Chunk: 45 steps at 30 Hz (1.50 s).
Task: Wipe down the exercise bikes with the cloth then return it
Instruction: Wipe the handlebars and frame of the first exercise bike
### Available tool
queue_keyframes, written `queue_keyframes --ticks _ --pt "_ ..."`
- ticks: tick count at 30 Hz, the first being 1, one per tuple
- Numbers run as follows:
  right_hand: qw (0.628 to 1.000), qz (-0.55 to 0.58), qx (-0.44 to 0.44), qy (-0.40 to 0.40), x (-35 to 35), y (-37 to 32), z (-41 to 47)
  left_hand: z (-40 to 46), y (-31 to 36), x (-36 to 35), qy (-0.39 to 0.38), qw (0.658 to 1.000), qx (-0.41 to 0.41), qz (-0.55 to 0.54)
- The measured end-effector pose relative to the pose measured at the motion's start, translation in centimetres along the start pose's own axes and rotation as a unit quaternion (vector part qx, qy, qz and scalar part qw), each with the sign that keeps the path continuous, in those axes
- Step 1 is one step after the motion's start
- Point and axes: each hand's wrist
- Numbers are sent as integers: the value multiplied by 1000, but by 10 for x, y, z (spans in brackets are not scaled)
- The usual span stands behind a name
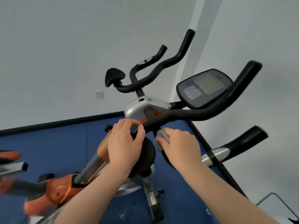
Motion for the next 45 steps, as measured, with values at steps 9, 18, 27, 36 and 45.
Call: queue_keyframes --ticks 9,18,27,36,45 --pt "1000 0 -20 -23 0 -8 20 5 -3 1 6 998 37 -47" --pt "995 71 25 62 27 17 0 -13 -5 15 -24 988 81 -126" --pt "929 3 368 -30 12 -23 69 -16 -12 14 -4 949 179 -262" --pt "935 -28 351 -39 35 -5 92 -11 -13 15 -41 946 174 -272" --pt "952 -64 296 -43 54 29 96 -10 -17 22 -79 951 168 -247"
Point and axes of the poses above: each hand's wrist, its own z-axis towards the middle knuckle, its own x-axis out of the back of the hand, y = z × x, and after that the axes turned 14 degrees about -z, right-handed
